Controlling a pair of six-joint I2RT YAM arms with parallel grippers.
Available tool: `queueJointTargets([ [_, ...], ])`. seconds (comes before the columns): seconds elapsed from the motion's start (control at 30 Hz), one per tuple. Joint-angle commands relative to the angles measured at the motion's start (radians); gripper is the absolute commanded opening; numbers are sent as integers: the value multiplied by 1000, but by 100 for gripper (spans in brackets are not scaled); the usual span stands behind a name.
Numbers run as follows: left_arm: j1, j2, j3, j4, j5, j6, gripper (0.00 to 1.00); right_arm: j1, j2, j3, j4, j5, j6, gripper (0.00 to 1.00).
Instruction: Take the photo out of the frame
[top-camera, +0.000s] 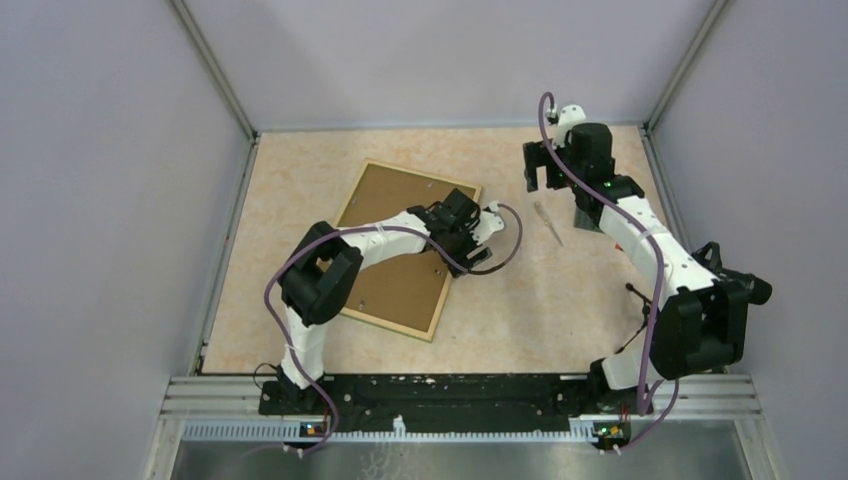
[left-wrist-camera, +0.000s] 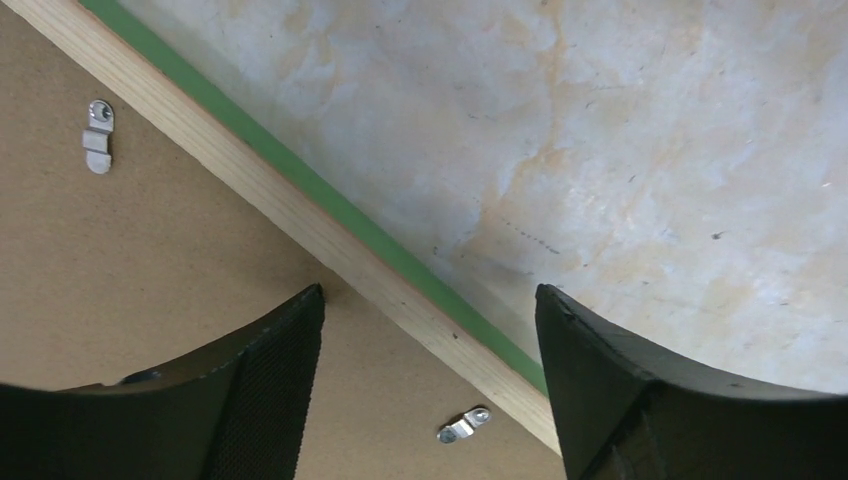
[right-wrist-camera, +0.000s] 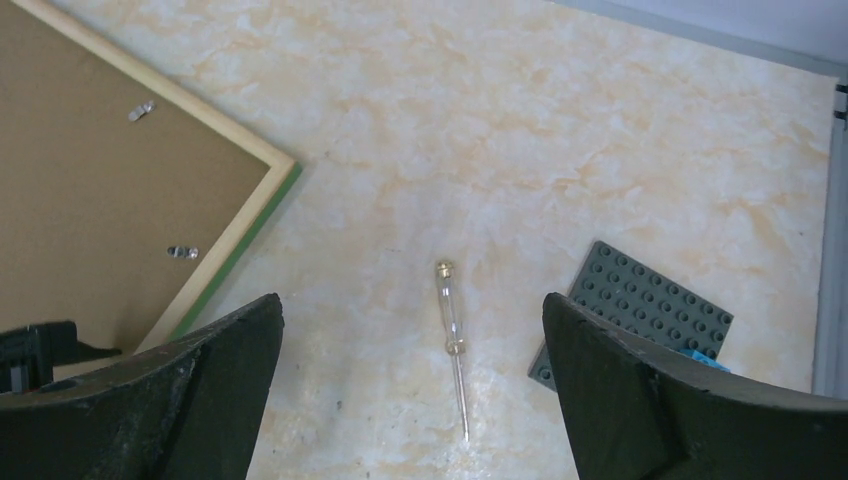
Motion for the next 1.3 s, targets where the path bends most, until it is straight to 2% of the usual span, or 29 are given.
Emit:
queueJointTargets([
  [0.0, -6, 43, 7, -70, -59, 95, 76, 6, -48, 26, 70, 67, 35, 99],
  [0.17, -6, 24, -46, -85, -89, 169, 59, 7, -69, 7, 78, -7, 23, 99],
  [0.3, -5, -16, -83, -137, -28, 254, 51, 6, -78, -3, 73, -68, 19, 99],
  [0.47, -5, -131, -203, -217, 116, 435, 51, 6, -82, -24, 22, -130, 39, 99],
  [0.77, 0, -345, -466, -155, 175, 719, 53, 8, -100, -123, 23, -285, 123, 99],
  [0.83, 1, -328, -457, -137, 155, 669, 53, 9, -90, -129, 15, -305, 133, 99],
  [1.07, 4, -191, -301, -152, 100, 345, 52, 8, -51, -136, -7, -337, 164, 99],
  [1.27, 2, -119, -241, -126, -22, 137, 55, 6, -17, -135, -27, -346, 193, 99],
])
